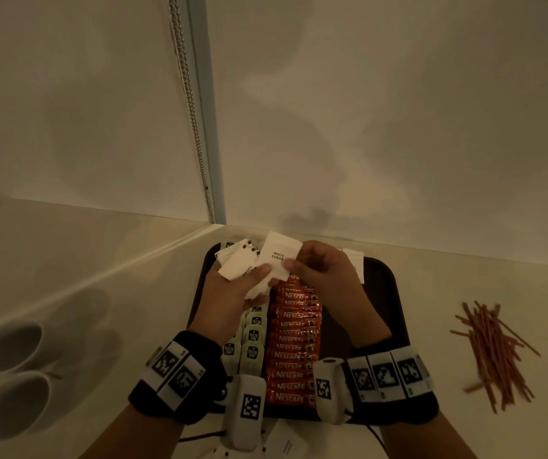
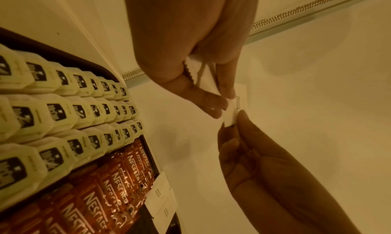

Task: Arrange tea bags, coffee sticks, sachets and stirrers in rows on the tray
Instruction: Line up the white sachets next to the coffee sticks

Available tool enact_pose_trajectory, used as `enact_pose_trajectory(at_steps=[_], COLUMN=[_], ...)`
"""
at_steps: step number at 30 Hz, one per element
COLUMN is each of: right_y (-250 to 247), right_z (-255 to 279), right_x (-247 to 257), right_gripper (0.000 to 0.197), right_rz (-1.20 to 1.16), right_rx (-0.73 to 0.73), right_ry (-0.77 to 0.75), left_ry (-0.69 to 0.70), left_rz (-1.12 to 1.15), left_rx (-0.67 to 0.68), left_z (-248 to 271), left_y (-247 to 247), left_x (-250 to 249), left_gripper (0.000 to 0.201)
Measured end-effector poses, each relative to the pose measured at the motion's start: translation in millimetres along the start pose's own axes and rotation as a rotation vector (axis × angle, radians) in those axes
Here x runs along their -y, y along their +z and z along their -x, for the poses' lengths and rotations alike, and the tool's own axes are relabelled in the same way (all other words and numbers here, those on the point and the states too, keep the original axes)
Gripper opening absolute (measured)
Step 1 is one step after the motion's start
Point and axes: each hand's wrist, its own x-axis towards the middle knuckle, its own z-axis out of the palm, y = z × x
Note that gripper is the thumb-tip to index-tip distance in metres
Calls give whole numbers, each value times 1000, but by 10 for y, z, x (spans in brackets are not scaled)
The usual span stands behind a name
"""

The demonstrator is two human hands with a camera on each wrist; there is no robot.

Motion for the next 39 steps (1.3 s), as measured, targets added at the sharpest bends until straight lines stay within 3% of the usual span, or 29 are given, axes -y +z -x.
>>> enact_pose_trajectory(at_steps=[5,7,11,14,21,26,33,39], right_y=[-116,-301,-747,-956,-894,-787,-700,-662], right_z=[-72,-127,-259,-318,-360,-448,-486,-482], right_x=[-117,-250,-639,-963,-1451,-1451,-1445,-1417], right_gripper=[18,8,24,23,17,18,18,19], right_rz=[-112,-43,137,256,391,392,422,458], right_rx=[-99,-182,-392,-484,-448,-499,-543,-565], right_ry=[30,54,115,217,381,394,398,400], left_ry=[-96,-149,-209,-202,-207,-221,-253,-227], left_rz=[-34,-6,98,109,84,80,170,94], left_rx=[39,12,10,21,37,54,79,81], left_z=[-9,-33,-57,-62,-59,-63,-66,-59], left_y=[-32,-88,-215,-268,-262,-250,-263,-250], left_x=[77,83,36,13,70,72,42,22], left_gripper=[33,33,34,30,30,23,30,31])
